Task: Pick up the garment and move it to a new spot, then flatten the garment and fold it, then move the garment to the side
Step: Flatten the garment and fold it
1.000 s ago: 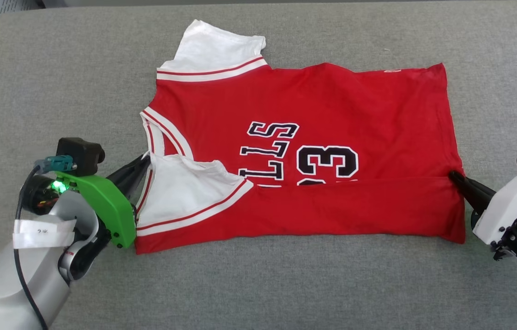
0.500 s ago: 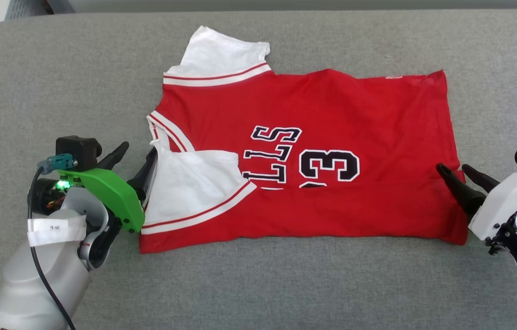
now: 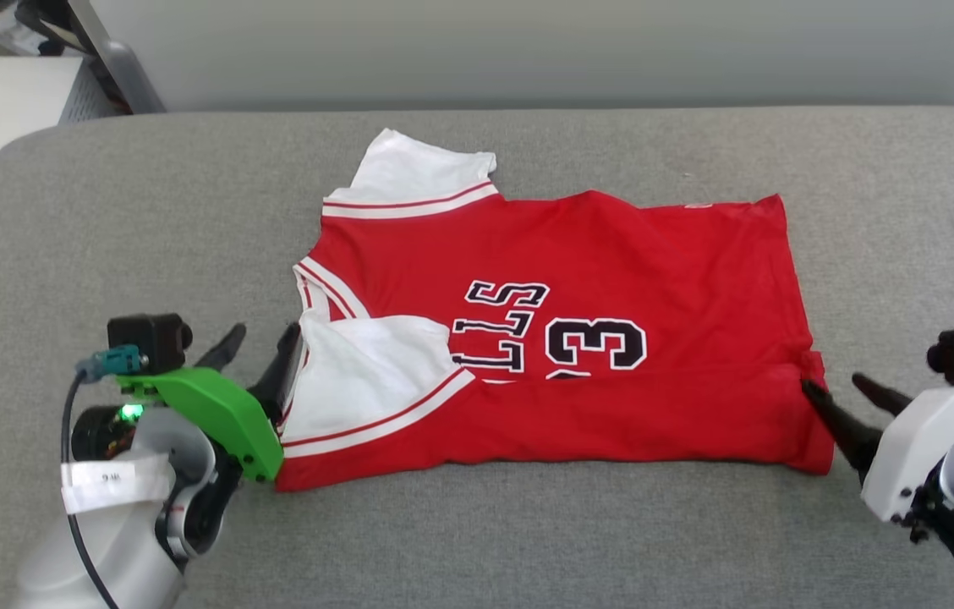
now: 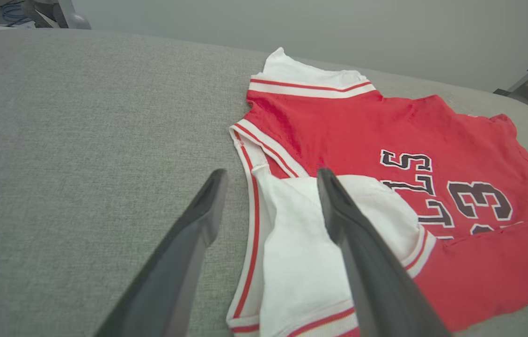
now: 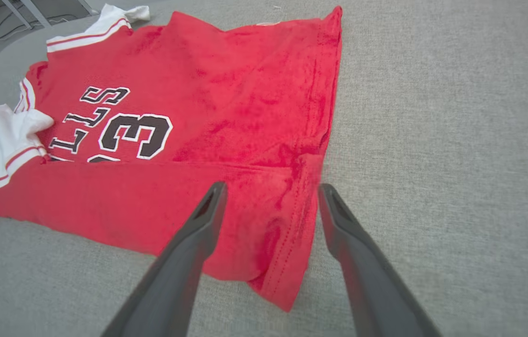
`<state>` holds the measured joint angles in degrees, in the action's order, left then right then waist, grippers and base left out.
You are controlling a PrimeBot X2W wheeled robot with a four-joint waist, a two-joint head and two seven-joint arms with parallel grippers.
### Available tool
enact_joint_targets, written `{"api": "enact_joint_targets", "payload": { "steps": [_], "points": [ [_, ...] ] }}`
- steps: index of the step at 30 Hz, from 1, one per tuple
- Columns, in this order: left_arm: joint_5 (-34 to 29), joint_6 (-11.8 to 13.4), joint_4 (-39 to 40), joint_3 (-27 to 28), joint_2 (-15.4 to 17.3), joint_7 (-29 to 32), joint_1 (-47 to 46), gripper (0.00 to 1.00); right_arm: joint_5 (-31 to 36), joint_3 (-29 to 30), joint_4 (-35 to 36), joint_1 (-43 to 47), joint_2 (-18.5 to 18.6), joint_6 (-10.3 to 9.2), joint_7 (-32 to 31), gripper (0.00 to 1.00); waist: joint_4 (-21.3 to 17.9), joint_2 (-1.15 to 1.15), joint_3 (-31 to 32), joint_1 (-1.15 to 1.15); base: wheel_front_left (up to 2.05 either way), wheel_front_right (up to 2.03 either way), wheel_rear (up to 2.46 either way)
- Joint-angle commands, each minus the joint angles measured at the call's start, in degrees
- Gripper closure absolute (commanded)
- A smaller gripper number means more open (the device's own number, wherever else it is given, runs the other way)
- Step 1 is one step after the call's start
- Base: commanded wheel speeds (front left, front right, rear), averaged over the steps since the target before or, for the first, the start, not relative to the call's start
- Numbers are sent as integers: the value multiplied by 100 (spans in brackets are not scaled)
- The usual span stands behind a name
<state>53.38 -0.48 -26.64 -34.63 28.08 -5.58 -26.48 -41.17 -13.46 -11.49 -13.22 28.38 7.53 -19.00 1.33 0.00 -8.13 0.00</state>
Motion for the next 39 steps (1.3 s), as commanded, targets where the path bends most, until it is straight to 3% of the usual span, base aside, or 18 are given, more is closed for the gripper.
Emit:
{"api": "enact_joint_targets", "payload": {
  "steps": [1, 11, 17, 22, 35, 36, 37, 38, 39],
  "points": [
    [58, 128, 209, -9, 86, 109, 193, 0, 177, 67, 100, 152, -84, -4, -147, 0, -33, 0, 169, 0, 0, 0, 0],
    [163, 1291, 1636, -127, 623, 1093, 1121, 0, 1378, 994, 839, 762, -810, -4, -1285, 0, -158, 0, 163, 0, 0, 0, 0],
    [122, 1742, 2062, -292, 893, 1676, 1329, 0, 1806, 1358, 1451, 933, -1284, -4, -1869, 0, -235, 0, -27, 0, 0, 0, 0],
    [82, 1956, 2098, -347, 970, 1883, 1353, 0, 1930, 1469, 1771, 980, -1469, -4, -2078, 0, -312, 0, -194, 0, 0, 0, 0],
    [72, 1995, 1523, -387, 930, 2011, 1185, 0, 1821, 1489, 2072, 941, -1635, -4, -2215, 0, -494, 0, -666, 0, 0, 0, 0],
    [114, 1966, 1479, -405, 913, 2069, 1196, 3, 1804, 1484, 2083, 937, -1637, -4, -2224, 0, -499, 0, -676, 0, 0, 0, 0],
    [162, 1931, 1434, -425, 895, 2132, 1211, 58, 1815, 1476, 2096, 935, -1625, -4, -2239, 0, -502, 0, -683, 0, 0, 0, 0],
    [227, 1892, 1408, -426, 866, 2175, 1226, 100, 1847, 1483, 2104, 933, -1599, -4, -2247, 0, -498, 0, -682, 0, 0, 0, 0],
    [301, 1855, 1403, -407, 829, 2197, 1238, 100, 1868, 1495, 2101, 930, -1572, -4, -2244, 0, -487, 0, -670, 0, 0, 0, 0]
  ]
}}
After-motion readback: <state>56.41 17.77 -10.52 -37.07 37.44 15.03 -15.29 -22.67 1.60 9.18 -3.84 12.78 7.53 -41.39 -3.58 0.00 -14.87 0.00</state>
